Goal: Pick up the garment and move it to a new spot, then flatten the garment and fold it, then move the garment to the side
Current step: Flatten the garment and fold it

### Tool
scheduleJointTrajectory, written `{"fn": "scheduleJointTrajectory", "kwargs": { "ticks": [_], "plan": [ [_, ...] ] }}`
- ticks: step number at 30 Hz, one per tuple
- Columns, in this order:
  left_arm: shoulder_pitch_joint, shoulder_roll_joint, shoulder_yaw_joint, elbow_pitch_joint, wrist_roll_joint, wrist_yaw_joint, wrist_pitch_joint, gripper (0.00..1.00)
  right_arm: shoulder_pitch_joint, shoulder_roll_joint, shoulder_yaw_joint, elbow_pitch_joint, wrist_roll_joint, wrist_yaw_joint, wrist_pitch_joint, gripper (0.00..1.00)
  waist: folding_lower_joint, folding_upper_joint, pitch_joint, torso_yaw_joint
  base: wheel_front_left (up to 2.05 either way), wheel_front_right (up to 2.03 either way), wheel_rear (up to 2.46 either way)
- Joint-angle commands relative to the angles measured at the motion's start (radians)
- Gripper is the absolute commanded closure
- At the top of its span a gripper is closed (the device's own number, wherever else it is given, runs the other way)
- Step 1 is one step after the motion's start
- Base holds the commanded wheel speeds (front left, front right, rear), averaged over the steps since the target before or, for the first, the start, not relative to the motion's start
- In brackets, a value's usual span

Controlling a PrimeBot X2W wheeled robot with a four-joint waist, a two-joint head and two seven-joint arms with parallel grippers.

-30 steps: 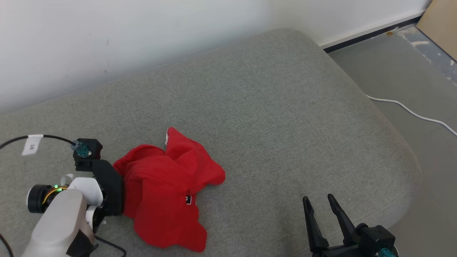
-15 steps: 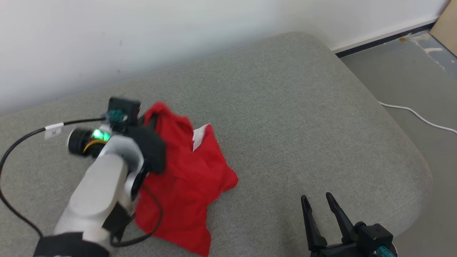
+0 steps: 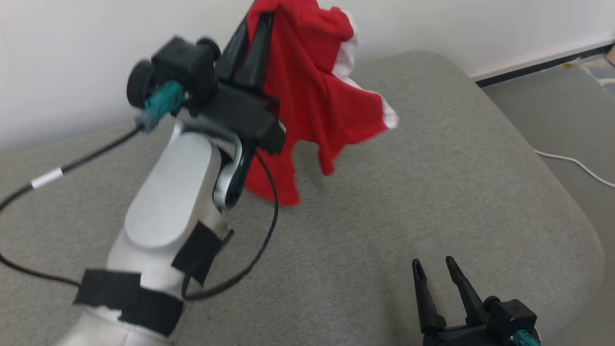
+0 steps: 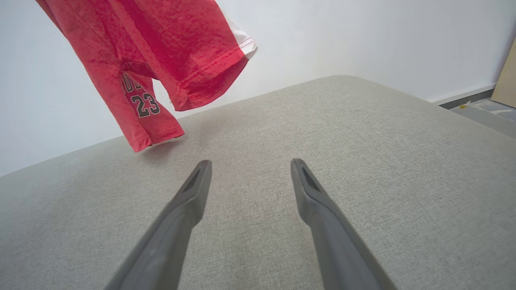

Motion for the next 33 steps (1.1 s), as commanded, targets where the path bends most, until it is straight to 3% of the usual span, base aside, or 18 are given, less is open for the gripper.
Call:
{"fn": "scheduleJointTrajectory", "kwargs": {
  "ticks": [1,9,15,19,20,21,22,33],
  "plan": [
    [0.043,0.001,-0.002,-0.003,-0.008,0.006,-0.004,1.00,0.002,0.002,-0.001,-0.005,0.006,0.003,0.000,0.00,0.0000,-0.0001,0.007,0.032,0.00,0.00,0.00],
    [0.437,0.014,0.112,-0.112,-0.009,0.067,-0.004,1.00,0.003,0.002,-0.004,-0.010,0.011,0.003,0.000,0.00,0.0000,-0.0001,0.018,0.161,0.00,0.00,0.00],
    [0.712,0.008,0.187,-0.221,0.007,0.062,-0.004,1.00,-0.004,0.002,-0.011,-0.009,0.004,0.003,0.000,0.00,0.0000,-0.0001,0.012,0.233,0.00,0.00,0.00],
    [0.836,0.004,0.186,-0.286,0.044,0.049,-0.004,1.00,-0.005,0.002,-0.016,-0.006,-0.005,0.003,0.000,0.00,0.0000,-0.0001,0.005,0.267,0.00,0.00,0.00],
    [0.857,0.003,0.183,-0.289,0.050,0.046,-0.004,0.82,-0.006,0.002,-0.015,-0.005,-0.006,0.003,0.000,0.00,0.0000,-0.0001,0.003,0.272,0.00,0.00,0.00],
    [0.874,0.002,0.178,-0.283,0.053,0.046,-0.004,0.47,-0.006,0.002,-0.015,-0.004,-0.008,0.003,0.000,0.00,0.0000,-0.0001,-0.001,0.278,0.00,0.00,0.00],
    [0.892,0.001,0.171,-0.273,0.053,0.043,-0.004,0.02,-0.006,0.002,-0.014,-0.003,-0.007,0.003,0.000,0.00,0.0000,-0.0001,-0.004,0.281,0.00,0.00,0.00],
    [0.999,0.019,0.218,-0.247,0.063,0.088,-0.004,0.00,0.014,0.002,-0.028,0.001,-0.009,0.003,0.000,0.00,0.0000,-0.0001,-0.033,0.303,0.00,0.00,0.00]
  ]
}}
